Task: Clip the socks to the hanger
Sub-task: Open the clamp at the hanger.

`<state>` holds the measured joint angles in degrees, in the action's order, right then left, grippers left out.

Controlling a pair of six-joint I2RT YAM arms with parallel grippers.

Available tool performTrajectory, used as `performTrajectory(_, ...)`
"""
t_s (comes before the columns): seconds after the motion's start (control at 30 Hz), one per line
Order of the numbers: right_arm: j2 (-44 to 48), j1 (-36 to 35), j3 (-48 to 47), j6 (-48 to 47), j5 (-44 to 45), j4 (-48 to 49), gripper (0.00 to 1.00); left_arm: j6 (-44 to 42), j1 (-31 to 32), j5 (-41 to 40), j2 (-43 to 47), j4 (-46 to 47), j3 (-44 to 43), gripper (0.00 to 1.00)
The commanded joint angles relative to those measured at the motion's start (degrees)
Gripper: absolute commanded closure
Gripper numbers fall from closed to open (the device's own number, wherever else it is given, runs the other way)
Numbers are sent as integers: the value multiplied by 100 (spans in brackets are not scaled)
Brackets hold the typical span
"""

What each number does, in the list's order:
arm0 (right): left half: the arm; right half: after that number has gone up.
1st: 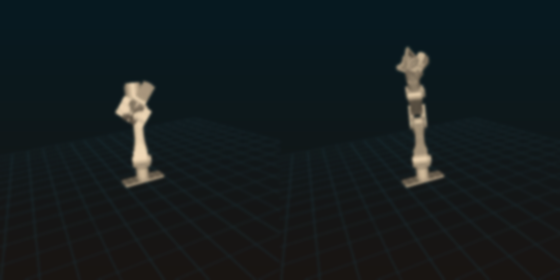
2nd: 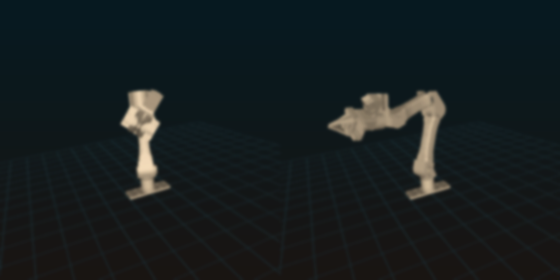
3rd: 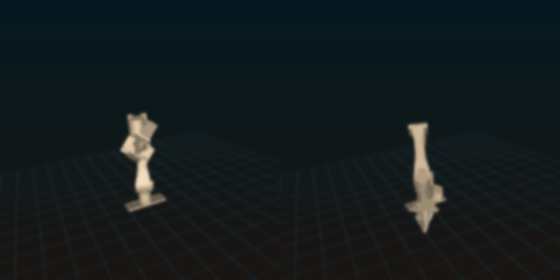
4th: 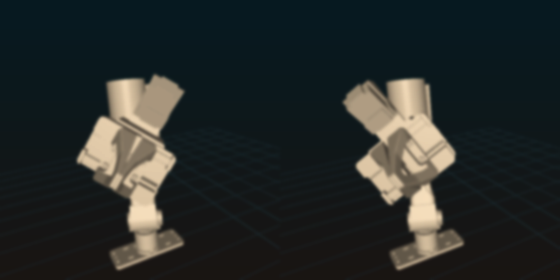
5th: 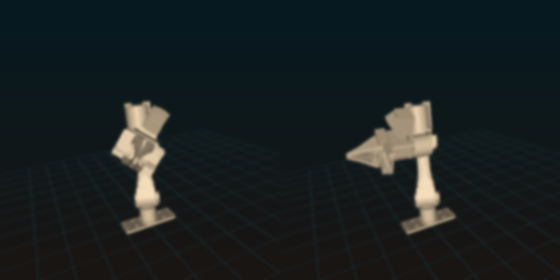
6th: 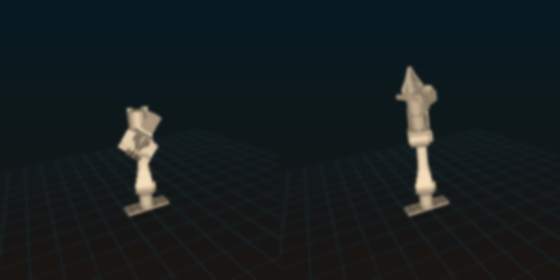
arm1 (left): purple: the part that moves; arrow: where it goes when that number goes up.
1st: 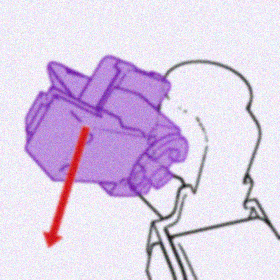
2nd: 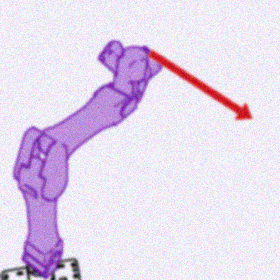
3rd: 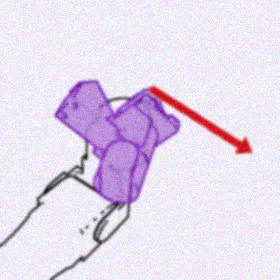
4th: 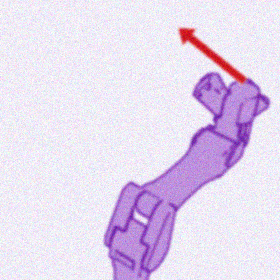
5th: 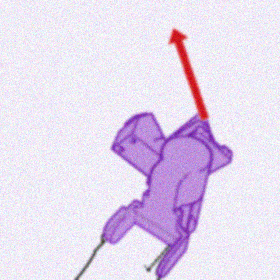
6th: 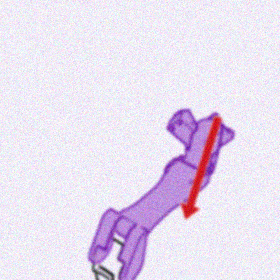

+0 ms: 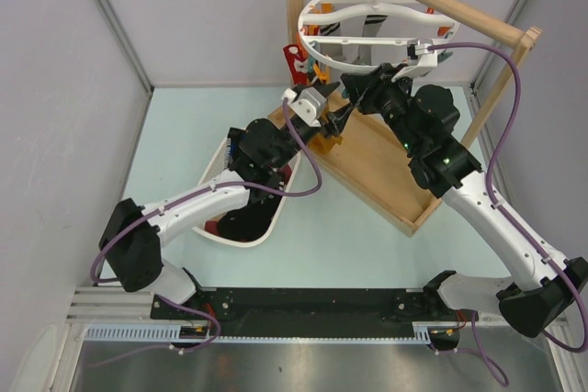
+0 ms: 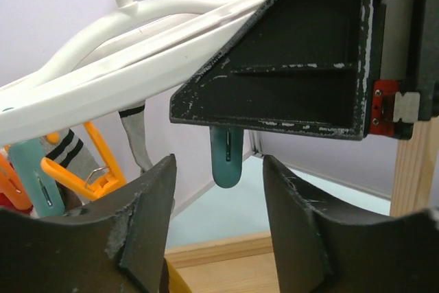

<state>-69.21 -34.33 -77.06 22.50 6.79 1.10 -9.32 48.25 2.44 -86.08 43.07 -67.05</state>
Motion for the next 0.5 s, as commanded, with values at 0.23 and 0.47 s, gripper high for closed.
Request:
performTrajectory(0.23, -57, 66, -231, 88, -537, 179, 99, 149, -26, 284, -119, 377, -221, 69)
performTrajectory(0.47, -93, 242, -222, 167, -1205, 355, 71, 712, -26, 240, -110, 615, -81, 90)
